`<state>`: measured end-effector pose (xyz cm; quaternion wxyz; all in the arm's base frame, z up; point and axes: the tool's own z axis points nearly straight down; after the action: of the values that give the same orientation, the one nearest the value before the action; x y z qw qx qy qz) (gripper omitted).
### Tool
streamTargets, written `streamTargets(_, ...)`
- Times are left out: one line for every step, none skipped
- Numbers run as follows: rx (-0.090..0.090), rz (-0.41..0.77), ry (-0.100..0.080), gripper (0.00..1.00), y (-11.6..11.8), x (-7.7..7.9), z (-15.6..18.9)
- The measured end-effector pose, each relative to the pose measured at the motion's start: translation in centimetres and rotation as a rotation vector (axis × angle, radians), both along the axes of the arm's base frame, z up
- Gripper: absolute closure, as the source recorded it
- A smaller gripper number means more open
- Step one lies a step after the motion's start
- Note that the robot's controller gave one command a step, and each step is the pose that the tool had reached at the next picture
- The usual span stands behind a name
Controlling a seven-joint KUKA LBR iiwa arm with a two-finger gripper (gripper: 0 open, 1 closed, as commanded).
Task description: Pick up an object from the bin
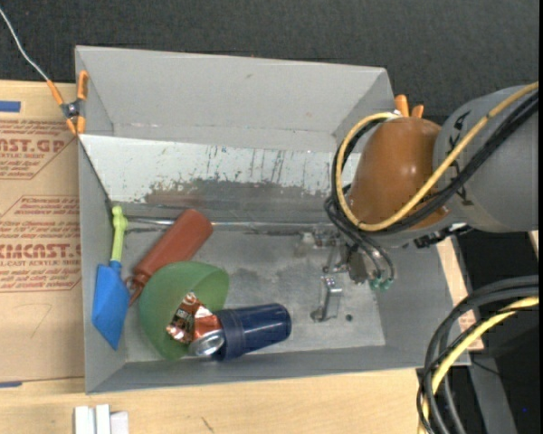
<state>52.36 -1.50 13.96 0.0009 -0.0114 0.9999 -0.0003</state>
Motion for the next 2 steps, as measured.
streamTargets(0.001,0.115,0.006,0.00,1.6,-3.0,-4.9)
streamTargets(-0.001,0.237,0.000,0.00,6.7,-0.8,-6.4)
